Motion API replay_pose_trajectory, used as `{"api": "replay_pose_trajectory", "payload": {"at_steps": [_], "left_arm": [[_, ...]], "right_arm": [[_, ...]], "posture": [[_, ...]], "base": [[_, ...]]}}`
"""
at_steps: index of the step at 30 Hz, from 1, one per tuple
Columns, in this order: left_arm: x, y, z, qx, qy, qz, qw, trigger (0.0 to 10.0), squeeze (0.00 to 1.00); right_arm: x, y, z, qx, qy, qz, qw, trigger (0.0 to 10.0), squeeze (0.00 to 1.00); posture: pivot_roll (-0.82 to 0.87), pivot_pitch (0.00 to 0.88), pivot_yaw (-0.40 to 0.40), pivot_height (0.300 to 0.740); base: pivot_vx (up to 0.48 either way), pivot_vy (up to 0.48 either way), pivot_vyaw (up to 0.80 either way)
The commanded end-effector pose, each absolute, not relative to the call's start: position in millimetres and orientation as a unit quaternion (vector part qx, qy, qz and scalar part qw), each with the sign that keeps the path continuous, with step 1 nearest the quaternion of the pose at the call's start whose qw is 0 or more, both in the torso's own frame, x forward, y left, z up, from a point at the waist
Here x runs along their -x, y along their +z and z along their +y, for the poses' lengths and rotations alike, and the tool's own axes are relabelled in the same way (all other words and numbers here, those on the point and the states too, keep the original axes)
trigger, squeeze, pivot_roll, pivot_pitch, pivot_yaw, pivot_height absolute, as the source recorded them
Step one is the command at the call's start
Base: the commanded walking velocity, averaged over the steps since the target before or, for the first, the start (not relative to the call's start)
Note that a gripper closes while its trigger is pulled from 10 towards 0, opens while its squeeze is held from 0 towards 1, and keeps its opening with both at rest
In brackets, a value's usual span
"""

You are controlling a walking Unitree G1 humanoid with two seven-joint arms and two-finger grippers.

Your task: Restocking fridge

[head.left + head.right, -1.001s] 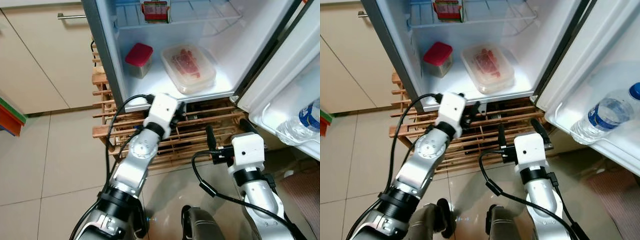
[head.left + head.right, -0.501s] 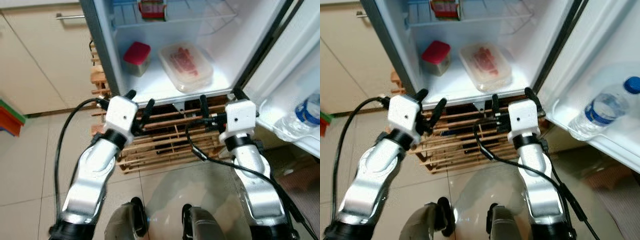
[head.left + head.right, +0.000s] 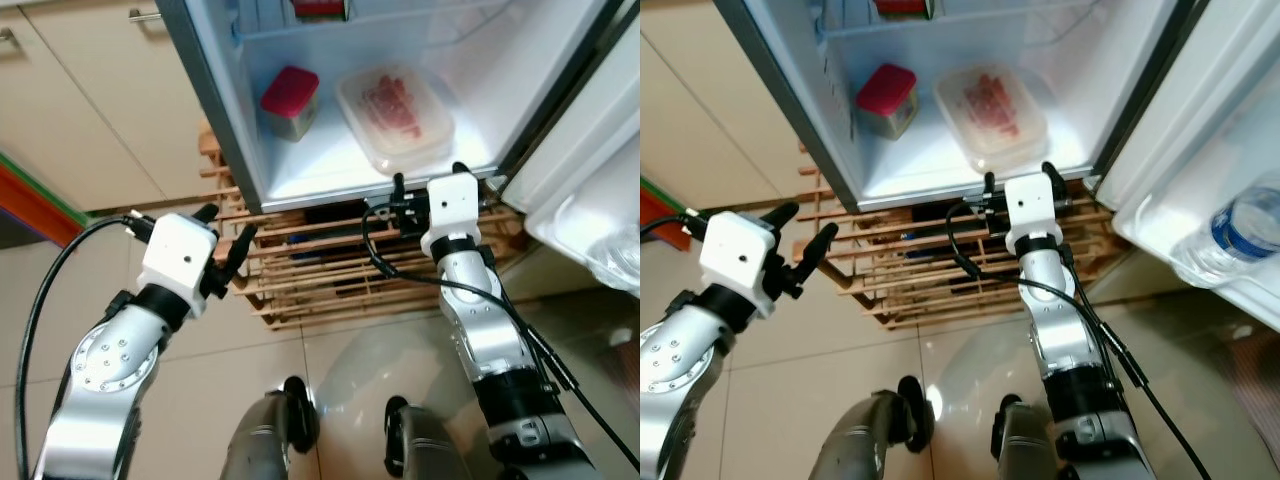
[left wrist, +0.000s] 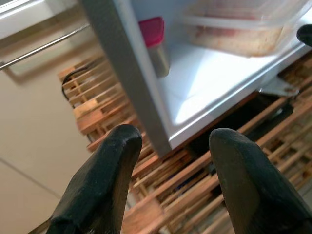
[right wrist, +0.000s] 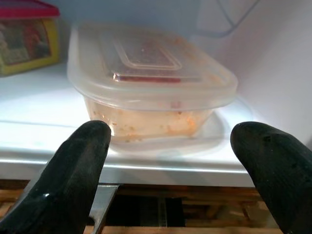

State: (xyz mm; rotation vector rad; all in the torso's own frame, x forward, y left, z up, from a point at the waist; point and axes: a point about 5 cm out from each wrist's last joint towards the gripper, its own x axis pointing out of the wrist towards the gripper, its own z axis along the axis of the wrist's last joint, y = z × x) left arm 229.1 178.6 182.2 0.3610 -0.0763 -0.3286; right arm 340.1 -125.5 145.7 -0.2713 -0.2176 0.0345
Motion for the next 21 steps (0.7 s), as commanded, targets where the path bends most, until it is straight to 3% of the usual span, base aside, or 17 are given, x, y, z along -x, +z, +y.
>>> {"api": "replay_pose_trajectory", "payload": {"at_steps": [1,21], "left_arm": [[-222.3,185.3,182.0,-0.181,-0.162,-0.029,0.970,10.0,0.00],[-220.6,180.6,177.1,-0.170,-0.155,-0.007,0.973,10.0,0.00]], "right_arm": [[-341.3,142.7,-118.1,0.141,0.019,-0.115,0.983,10.0,0.00],[-349.8,148.4,-72.5,0.104,0.082,-0.157,0.979,10.0,0.00]], "posture": [[0.20,0.344,0.089,0.725],[0.19,0.344,0.071,0.725]], "base": [[0.000,0.000,0.00],[0.000,0.000,0.00]]}}
